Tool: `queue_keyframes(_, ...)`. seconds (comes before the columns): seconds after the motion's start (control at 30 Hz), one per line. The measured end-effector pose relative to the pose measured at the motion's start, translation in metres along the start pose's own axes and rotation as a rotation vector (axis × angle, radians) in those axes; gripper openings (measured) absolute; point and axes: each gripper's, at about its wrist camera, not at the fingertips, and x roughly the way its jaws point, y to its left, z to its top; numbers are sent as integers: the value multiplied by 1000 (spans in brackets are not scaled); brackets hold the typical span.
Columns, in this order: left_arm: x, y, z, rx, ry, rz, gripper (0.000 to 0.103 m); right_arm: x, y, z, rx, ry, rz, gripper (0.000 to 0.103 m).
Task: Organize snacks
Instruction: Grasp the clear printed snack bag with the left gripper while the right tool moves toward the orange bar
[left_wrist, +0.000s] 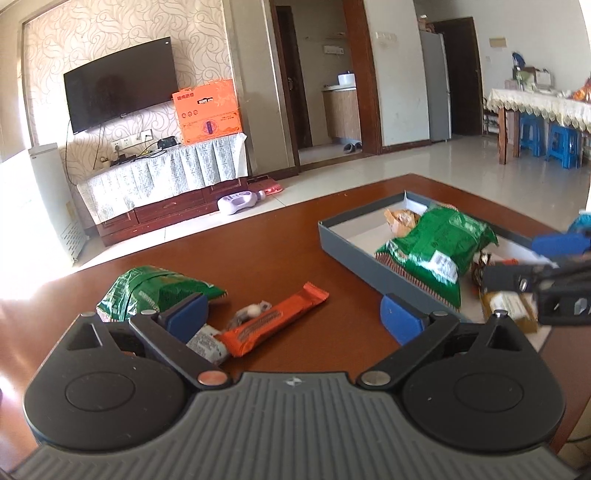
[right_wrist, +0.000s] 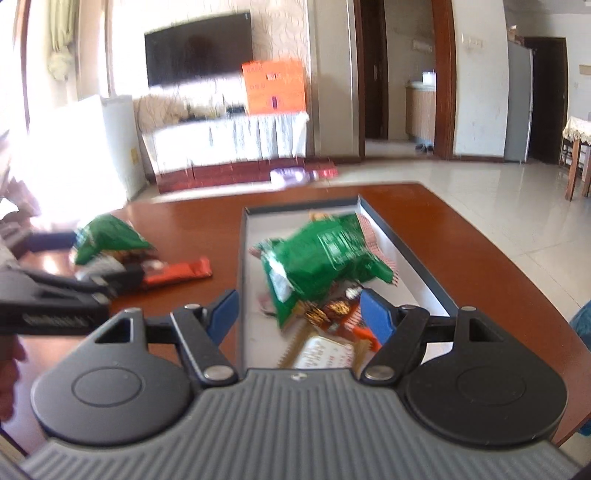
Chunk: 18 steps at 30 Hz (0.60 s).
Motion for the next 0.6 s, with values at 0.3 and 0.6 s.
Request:
queue_keyframes(0.3,5,16,-19,123,7,-88,101,-14,19,-3,-102,-40,41,86)
queue_keyframes(0.6,29,51,-32,137,59,-223,101,-1,19,-4,-90,14,46,86)
